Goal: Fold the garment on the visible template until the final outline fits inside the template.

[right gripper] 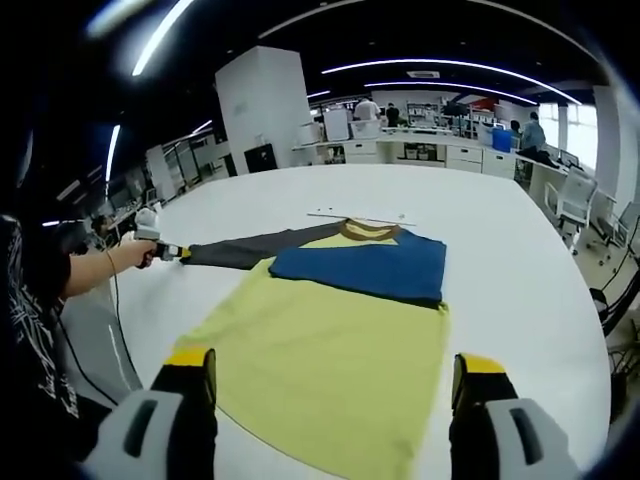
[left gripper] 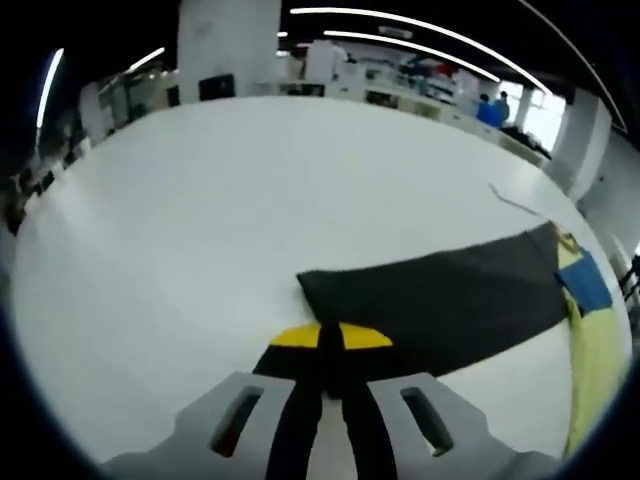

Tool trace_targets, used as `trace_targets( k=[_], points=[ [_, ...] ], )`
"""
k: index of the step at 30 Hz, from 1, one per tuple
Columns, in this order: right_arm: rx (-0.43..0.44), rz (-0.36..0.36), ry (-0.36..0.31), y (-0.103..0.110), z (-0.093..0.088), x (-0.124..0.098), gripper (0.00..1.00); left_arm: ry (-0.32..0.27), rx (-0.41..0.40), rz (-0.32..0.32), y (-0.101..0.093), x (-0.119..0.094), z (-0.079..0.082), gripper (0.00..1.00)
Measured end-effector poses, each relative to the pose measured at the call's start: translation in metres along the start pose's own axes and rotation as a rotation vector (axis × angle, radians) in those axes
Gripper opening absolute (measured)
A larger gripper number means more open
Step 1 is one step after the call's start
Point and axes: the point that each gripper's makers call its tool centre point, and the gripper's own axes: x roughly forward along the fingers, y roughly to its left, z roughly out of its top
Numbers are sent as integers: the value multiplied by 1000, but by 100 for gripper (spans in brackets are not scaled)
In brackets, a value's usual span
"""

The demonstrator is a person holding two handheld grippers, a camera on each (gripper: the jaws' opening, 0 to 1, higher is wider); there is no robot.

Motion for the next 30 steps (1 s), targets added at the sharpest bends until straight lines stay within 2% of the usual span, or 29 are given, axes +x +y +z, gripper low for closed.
trace_targets(
  k=[2,8,16,21,30],
  points=[
    [0,-1,-3,0,0,-1,99,-9,23,-1,-1,-3,2,0],
    [2,-2,-9,-1,0,-3,99,-26,24,-18,-3,-13,6,0],
    [0,8,-22,1,0,-4,99,-65,49,-49,-17,-31,18,0],
    [-4,16,-31,3,0,-6,99,-99,76,-84,-34,-43,31,0],
    [-7,33,-43,8,-2,-7,99,-162,100,-169,-77,-60,55,0]
  ],
)
